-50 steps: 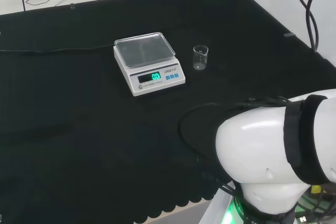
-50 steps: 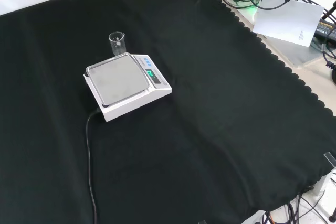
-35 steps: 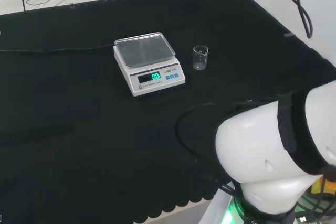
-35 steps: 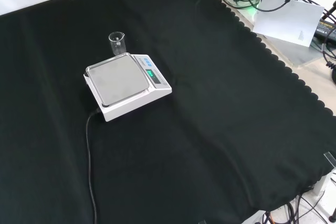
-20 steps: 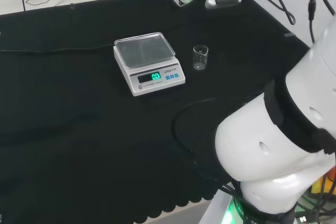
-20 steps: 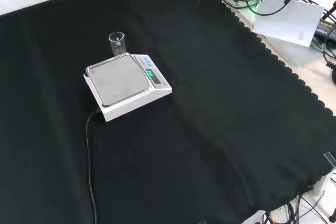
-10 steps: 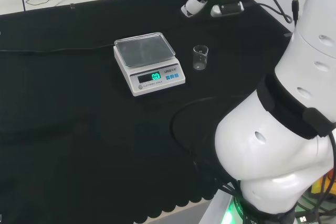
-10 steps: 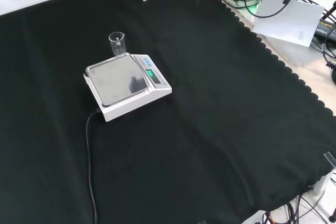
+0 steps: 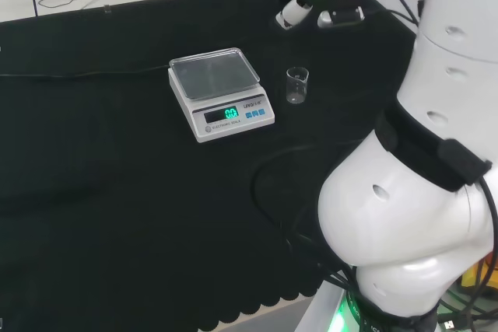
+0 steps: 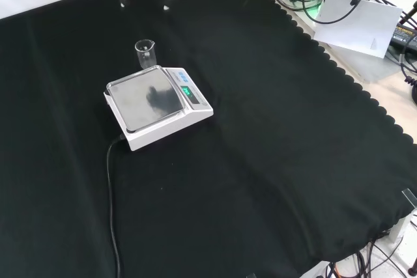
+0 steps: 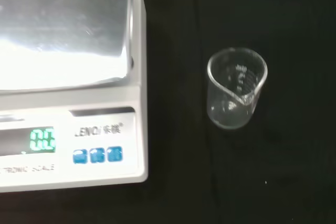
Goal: Pick up the beaker.
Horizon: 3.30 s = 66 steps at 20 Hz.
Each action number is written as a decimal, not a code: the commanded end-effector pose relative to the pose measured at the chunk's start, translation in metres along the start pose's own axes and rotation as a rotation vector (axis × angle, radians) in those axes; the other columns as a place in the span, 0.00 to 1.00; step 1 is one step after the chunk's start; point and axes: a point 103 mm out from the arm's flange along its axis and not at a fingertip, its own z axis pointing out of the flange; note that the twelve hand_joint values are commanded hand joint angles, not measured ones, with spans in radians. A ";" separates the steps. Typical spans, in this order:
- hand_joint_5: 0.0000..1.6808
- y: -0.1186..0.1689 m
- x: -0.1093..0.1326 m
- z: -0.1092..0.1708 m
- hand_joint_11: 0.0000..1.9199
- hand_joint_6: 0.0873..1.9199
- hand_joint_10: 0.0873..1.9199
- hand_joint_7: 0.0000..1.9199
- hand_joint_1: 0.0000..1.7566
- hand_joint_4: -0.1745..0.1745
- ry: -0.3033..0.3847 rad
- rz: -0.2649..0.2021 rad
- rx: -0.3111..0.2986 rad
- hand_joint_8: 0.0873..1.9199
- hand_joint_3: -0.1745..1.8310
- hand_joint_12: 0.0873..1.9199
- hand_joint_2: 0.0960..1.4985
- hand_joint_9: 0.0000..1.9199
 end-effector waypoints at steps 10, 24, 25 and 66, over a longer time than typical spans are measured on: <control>0.27 0.061 -0.037 0.073 0.00 0.02 0.41 0.15 0.39 0.38 0.072 0.004 0.140 0.34 0.22 0.72 0.57 0.18; 0.10 0.059 -0.037 0.097 0.00 0.00 0.34 0.01 0.30 0.43 0.039 -0.017 0.326 0.20 0.19 0.66 0.43 0.01; 0.10 0.059 -0.036 0.099 0.00 0.00 0.32 0.00 0.30 0.44 0.039 -0.019 0.327 0.18 0.18 0.66 0.43 0.00; 0.66 0.079 -0.026 0.135 0.70 0.38 0.23 0.61 0.68 0.24 -0.007 -0.085 -0.079 0.32 0.14 0.33 0.64 0.69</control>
